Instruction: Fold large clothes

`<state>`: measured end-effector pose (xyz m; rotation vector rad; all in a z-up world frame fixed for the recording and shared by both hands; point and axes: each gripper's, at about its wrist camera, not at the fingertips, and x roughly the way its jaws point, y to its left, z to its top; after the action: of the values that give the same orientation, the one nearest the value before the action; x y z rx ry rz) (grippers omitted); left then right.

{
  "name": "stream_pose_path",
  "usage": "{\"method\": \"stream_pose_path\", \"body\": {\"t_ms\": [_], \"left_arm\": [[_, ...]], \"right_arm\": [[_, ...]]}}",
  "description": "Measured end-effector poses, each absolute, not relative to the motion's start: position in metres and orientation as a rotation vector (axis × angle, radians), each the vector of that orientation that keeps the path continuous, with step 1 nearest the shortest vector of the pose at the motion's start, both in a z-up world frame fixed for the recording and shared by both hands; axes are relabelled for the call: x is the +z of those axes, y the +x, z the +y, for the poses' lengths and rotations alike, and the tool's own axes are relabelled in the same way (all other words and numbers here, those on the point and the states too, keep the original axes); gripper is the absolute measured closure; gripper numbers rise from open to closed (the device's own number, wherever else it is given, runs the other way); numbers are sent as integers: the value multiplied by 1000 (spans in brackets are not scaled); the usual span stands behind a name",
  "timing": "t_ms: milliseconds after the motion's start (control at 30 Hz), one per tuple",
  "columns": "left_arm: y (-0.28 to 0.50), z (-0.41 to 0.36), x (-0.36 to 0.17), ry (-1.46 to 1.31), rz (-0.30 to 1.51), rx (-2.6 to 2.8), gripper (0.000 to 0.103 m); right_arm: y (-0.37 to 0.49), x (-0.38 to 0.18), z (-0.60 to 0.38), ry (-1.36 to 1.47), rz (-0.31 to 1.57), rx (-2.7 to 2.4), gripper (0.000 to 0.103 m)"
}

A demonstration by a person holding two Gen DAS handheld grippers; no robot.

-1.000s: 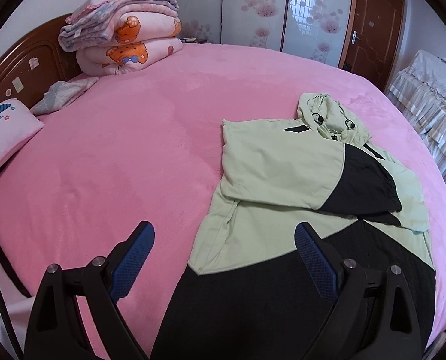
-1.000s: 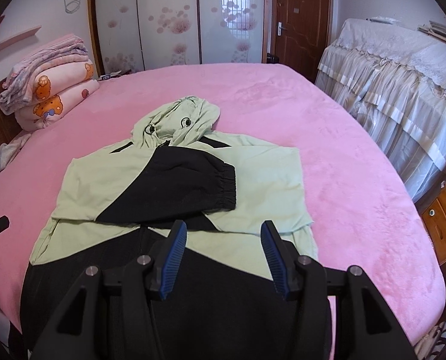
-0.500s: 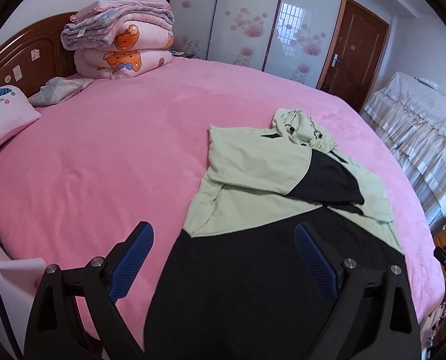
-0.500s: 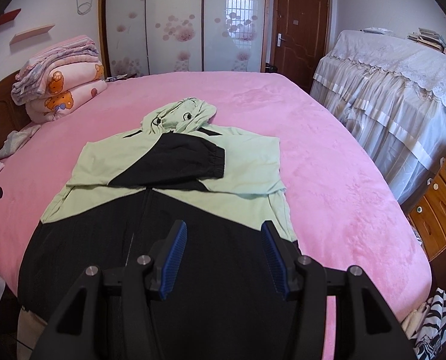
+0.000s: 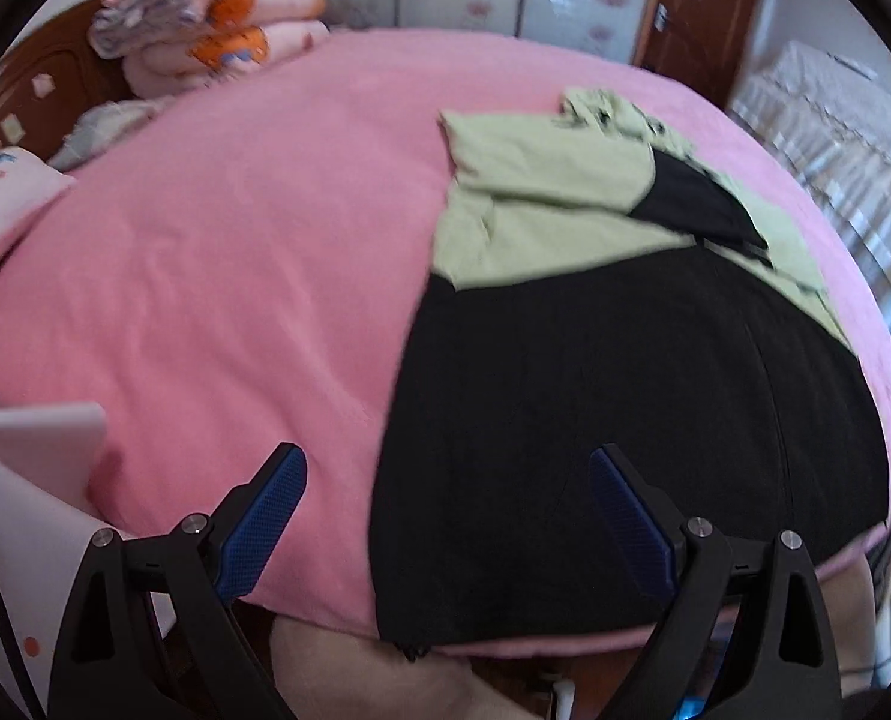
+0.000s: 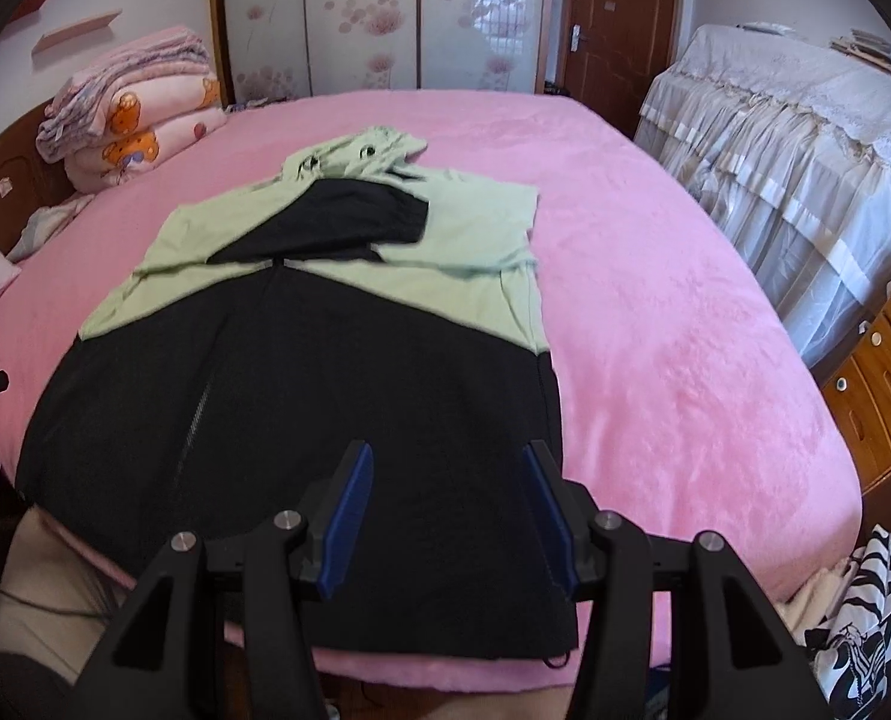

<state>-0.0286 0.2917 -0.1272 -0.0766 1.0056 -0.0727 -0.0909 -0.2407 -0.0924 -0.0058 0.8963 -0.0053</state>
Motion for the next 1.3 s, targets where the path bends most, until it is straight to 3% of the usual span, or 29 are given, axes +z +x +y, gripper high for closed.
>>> {"method": "stream_pose_path", "body": {"t_ms": [367, 733, 867, 933, 967, 1000, 1067, 1300], "left_arm": [[-26, 313, -197, -156, 1121, -88, 9], [-18, 316, -217, -174, 1138, -114, 9], [-17, 313, -219, -168, 1148, -127, 11], [-17, 310, -219, -146, 1147, -118, 31], [-18, 307, -217, -127, 1146, -108, 48], [-16, 304, -216, -122, 1147, -108, 73], [-14, 299, -211, -132, 1167, -123, 95], [-6, 296, -174, -399, 1140, -252, 100]], "right_arm": [[-110, -153, -296, 142, 1011, -27, 51], [-103, -194, -306, 196, 1085, 9, 52], [-99, -197, -304, 193, 1096, 28, 63], [-99, -195, -302, 198, 1098, 36, 75], [-98, -193, -301, 203, 1096, 42, 82], [-99, -190, -300, 201, 1092, 40, 85], [-100, -185, -294, 173, 1082, 31, 87], [-98, -147, -299, 294, 997, 80, 91]]}}
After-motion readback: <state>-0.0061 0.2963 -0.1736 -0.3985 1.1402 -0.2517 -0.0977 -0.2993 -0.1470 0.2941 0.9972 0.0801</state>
